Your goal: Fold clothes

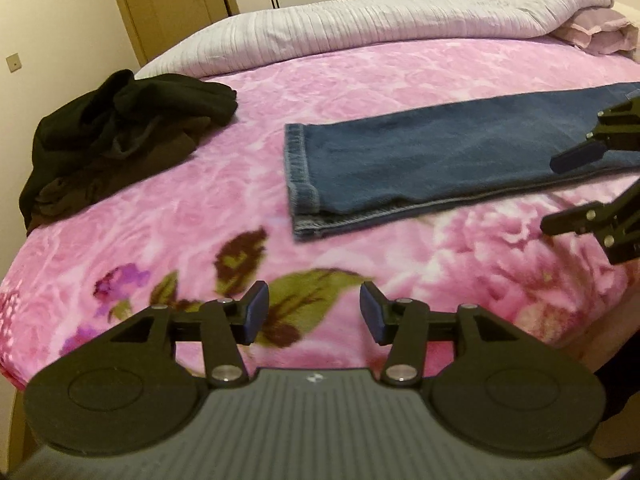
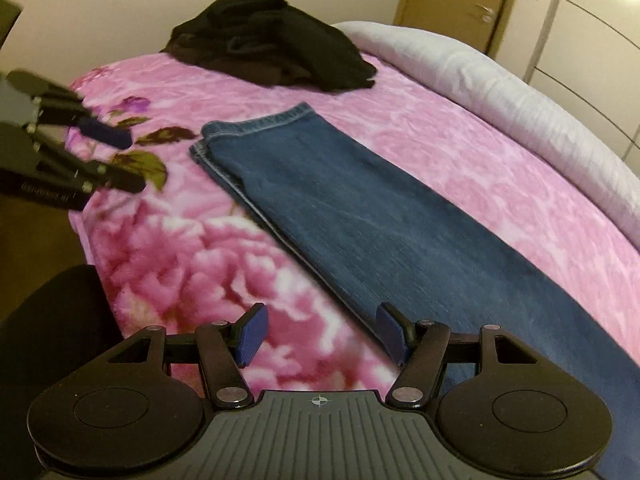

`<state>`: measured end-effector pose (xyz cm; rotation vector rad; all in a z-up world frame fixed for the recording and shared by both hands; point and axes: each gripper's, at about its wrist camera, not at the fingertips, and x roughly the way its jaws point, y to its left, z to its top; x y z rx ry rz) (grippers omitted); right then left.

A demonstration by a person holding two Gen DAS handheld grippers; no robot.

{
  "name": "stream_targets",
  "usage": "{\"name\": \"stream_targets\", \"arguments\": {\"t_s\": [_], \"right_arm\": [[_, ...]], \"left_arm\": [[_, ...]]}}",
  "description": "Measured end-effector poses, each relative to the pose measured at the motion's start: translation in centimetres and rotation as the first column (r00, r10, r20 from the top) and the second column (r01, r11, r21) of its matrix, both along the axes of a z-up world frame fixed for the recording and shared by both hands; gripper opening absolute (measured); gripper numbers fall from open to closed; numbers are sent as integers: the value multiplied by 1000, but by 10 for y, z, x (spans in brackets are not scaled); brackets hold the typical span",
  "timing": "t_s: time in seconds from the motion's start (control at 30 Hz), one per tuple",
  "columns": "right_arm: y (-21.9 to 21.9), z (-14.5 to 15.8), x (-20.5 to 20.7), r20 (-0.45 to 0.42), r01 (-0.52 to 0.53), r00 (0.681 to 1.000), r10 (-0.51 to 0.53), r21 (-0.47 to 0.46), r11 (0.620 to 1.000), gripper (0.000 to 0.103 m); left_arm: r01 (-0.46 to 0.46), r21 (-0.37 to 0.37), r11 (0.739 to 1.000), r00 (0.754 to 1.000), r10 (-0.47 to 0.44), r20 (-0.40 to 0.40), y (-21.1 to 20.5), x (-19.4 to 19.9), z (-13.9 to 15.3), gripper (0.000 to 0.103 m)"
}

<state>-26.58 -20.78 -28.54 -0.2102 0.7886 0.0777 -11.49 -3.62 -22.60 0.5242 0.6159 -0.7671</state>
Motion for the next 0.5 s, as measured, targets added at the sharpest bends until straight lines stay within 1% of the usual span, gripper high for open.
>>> {"name": "stream_targets", "arguments": {"t_s": [0.23,0.5], "right_arm": [[-5,2,-7,5,14,1000,-14,2,1000,64],[-8,1,-6,16,23,1000,-23,-10,1000,64]], "left_arm": [[0,2,1000,1000,0,-11,-5,-8,-1,49],[0,-18,1000,1000,-1,-22,-10,-4,1,52]]}}
